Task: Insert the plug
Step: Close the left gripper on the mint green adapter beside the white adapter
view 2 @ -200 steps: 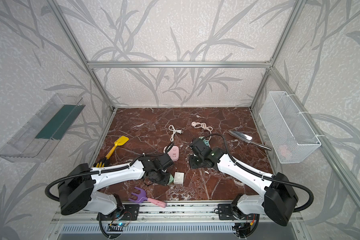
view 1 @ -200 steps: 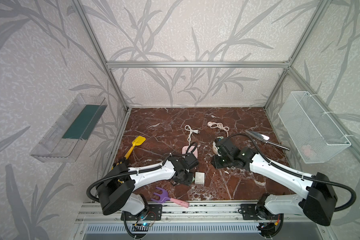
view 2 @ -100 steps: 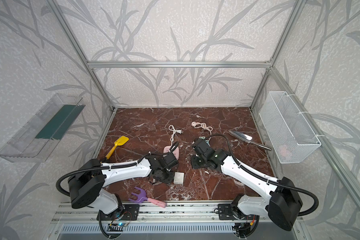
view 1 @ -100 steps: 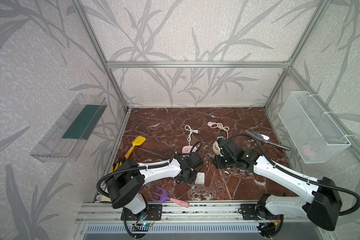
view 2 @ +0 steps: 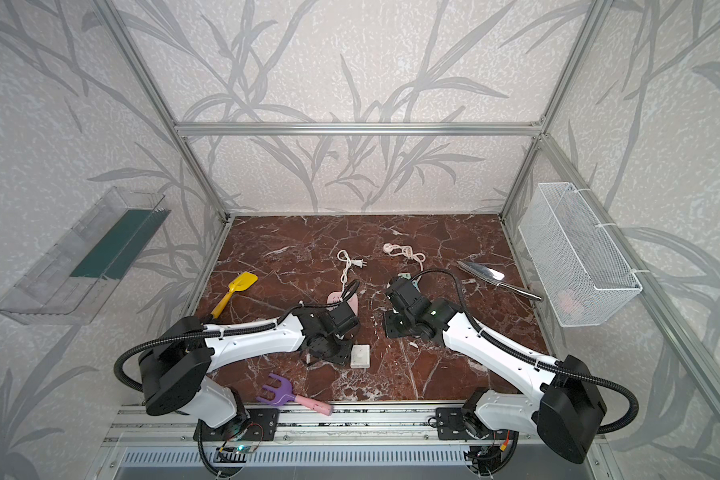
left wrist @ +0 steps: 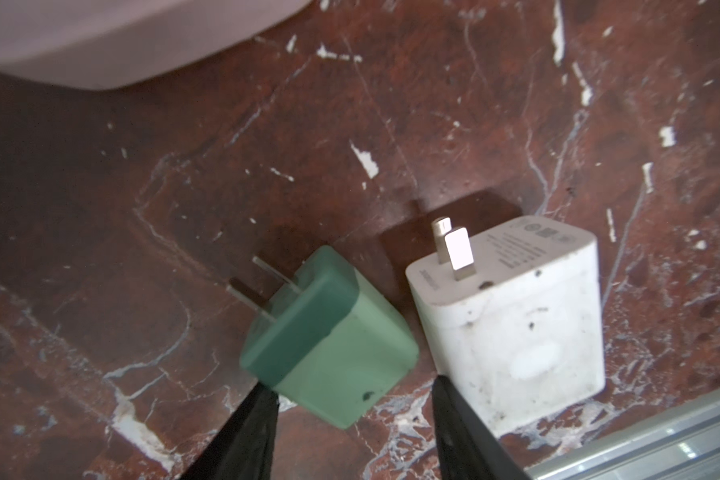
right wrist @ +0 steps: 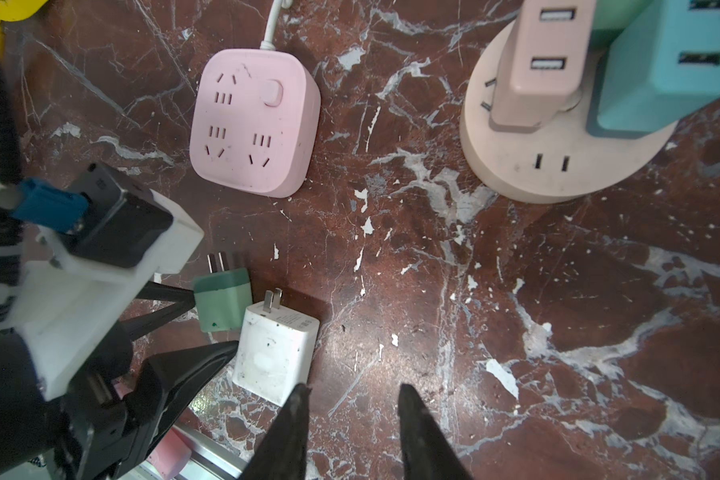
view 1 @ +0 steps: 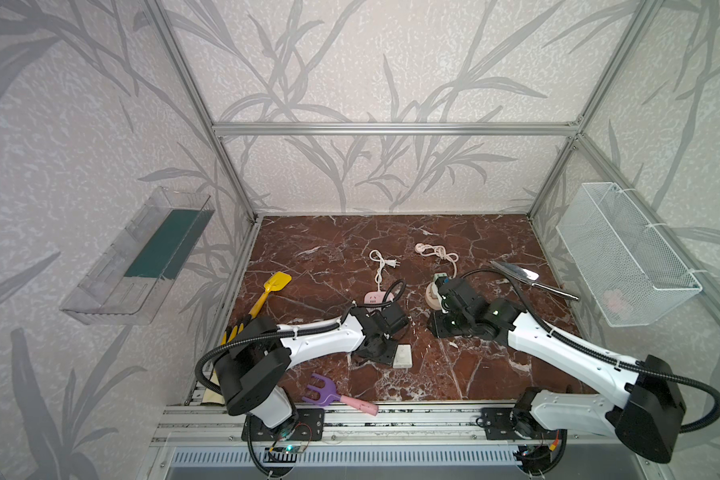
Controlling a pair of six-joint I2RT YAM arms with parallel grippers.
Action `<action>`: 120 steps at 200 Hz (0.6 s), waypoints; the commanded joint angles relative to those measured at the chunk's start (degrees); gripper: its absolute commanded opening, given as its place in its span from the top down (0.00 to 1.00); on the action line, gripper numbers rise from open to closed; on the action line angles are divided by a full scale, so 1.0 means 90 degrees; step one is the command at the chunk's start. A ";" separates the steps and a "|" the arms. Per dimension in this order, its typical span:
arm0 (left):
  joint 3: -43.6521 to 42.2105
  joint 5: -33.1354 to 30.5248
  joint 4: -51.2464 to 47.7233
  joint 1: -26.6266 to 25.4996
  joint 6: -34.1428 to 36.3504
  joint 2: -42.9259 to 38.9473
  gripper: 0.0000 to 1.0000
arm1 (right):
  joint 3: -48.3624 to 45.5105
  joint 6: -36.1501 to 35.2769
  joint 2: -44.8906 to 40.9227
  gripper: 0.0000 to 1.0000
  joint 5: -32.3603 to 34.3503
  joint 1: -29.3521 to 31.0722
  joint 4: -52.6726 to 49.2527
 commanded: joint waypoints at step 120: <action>0.0468 -0.1064 -0.0412 -0.0026 0.1732 -0.0199 0.32 | -0.0036 -0.0052 -0.0068 0.63 -0.0041 -0.0046 0.0039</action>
